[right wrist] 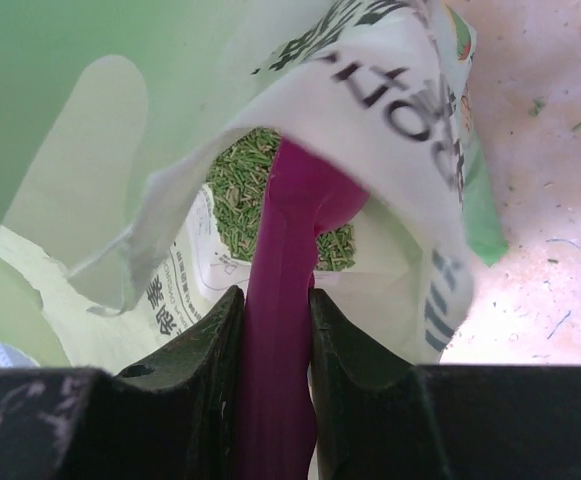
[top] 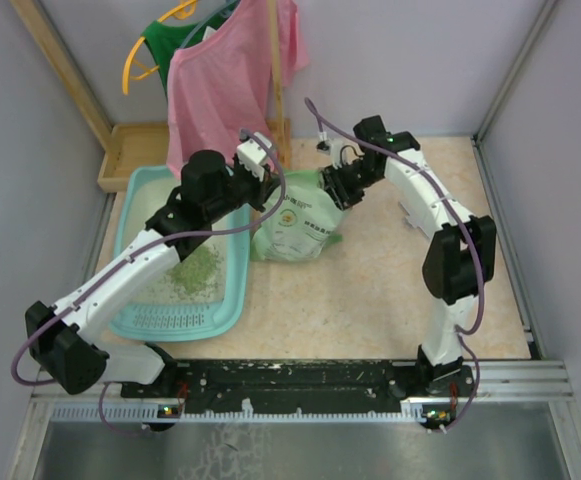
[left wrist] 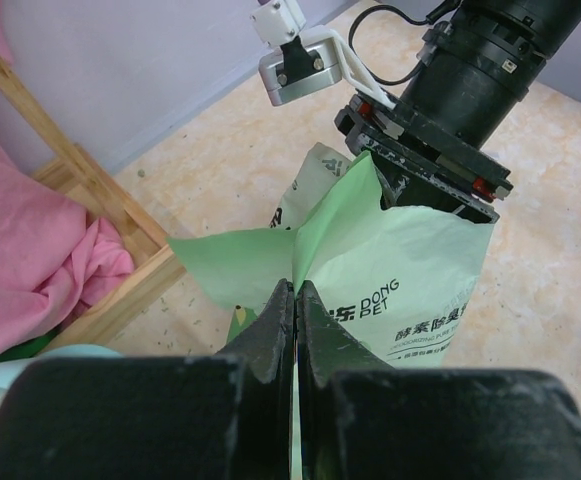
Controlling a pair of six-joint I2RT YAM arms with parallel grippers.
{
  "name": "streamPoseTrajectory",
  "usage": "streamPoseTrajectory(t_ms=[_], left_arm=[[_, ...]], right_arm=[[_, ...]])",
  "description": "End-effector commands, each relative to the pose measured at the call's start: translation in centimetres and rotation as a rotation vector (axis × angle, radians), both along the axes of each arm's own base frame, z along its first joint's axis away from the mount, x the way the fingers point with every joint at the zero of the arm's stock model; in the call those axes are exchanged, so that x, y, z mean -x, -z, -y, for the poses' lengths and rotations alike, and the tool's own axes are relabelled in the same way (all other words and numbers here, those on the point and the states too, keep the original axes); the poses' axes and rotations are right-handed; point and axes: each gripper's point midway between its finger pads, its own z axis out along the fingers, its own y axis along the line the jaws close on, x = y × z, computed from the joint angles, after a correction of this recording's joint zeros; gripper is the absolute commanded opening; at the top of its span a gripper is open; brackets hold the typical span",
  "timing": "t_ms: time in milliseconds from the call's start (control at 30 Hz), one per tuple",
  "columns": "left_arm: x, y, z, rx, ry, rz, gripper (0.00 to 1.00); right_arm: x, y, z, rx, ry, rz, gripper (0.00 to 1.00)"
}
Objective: Fill the litter box with clean litter
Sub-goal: 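Scoop the cat litter from the cat litter bag.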
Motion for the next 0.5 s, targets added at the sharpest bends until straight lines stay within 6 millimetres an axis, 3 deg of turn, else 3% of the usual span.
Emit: streamPoseTrajectory(t_ms=[0,333,467], left_arm=[[-0.3,-2.8,1.0,0.068,0.020,0.074,0.00],[-0.5,-3.1,1.0,0.059,0.016,0.075,0.00],[-0.5,-3.4,0.6,0.046,0.000,0.084,0.00]], right_arm=[[3.1,-3.2,-2.1,-0.247,-0.066,-0.182,0.00],[3.0,-7.7,0.0,-0.427,-0.056,-0.203,0.00],[3.1,-8.3,0.3,-0.439,-0.051,-0.190,0.00]])
